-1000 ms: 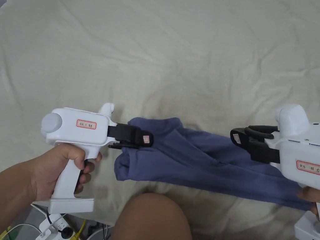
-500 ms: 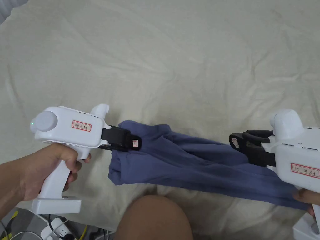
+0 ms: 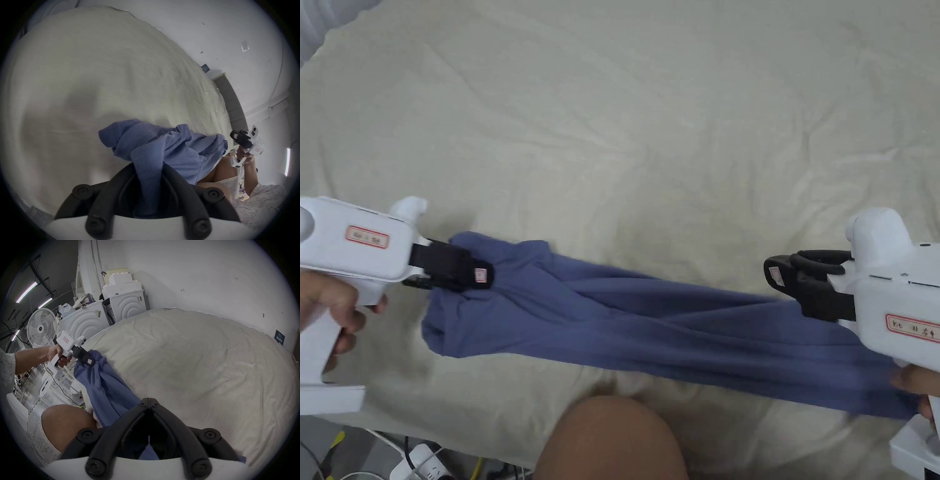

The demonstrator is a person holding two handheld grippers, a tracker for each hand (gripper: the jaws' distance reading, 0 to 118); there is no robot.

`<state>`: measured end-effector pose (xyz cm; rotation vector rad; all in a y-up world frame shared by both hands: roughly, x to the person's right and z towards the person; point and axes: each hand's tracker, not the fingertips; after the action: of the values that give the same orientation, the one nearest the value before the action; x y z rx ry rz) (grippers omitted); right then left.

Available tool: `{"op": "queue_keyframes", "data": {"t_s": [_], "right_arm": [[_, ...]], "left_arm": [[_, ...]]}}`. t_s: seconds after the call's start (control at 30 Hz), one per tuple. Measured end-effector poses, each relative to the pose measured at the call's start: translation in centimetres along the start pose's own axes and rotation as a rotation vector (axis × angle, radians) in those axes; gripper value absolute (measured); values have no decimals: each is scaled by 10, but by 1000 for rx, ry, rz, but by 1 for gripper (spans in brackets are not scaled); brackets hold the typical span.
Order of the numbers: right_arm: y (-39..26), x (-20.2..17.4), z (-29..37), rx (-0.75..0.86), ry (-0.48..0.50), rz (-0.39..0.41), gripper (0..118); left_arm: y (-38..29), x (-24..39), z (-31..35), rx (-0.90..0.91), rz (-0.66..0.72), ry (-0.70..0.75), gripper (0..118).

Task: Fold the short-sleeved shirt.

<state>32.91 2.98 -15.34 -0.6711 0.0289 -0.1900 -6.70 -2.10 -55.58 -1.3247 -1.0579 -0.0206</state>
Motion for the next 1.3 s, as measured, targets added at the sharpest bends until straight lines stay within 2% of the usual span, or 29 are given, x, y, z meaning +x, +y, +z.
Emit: {"op": "queue_keyframes", "data": {"t_s": [0.1,0.13,0.37,0.47,0.7,0.87,0.9,0.93,0.97,1.03,1.07,1.17,1.3], "right_arm": [[-1,5,3,17,4,-8,0],[-2,6,4,23,9,-13,0],[-11,16,23,62,13,-26,0],[-15,18,37,83,17,-20,0],[-19,27,71,133,12,-22,0],[-27,35,96,163,1,-21,0],[-30,40,99,165,9,-36,0],[-32,43,103,167,-8,-35,0],[-35,45,106,167,-27,-25,0],[-38,50,113,169,-29,-34,0],[-39,53,116,172,-29,-42,0],[-41,57,118,175,-41,-46,0],[-40,57,115,177,-38,-56,0]], "left_arm": [[8,5,26,12,4,92,9],[10,11,32,19,-34,112,9],[12,113,42,34,-66,126,9],[11,158,21,9,-114,199,9],[2,233,-64,-125,-165,235,9],[-7,262,-127,-180,-134,280,11],[-9,265,-134,-181,-135,290,13],[-10,269,-140,-190,-144,291,22],[-11,271,-141,-193,-147,290,36],[-13,278,-145,-204,-113,191,70],[-13,282,-144,-201,-104,163,76],[-13,290,-137,-182,-123,146,78],[-9,295,-113,-136,-100,13,78]]}}
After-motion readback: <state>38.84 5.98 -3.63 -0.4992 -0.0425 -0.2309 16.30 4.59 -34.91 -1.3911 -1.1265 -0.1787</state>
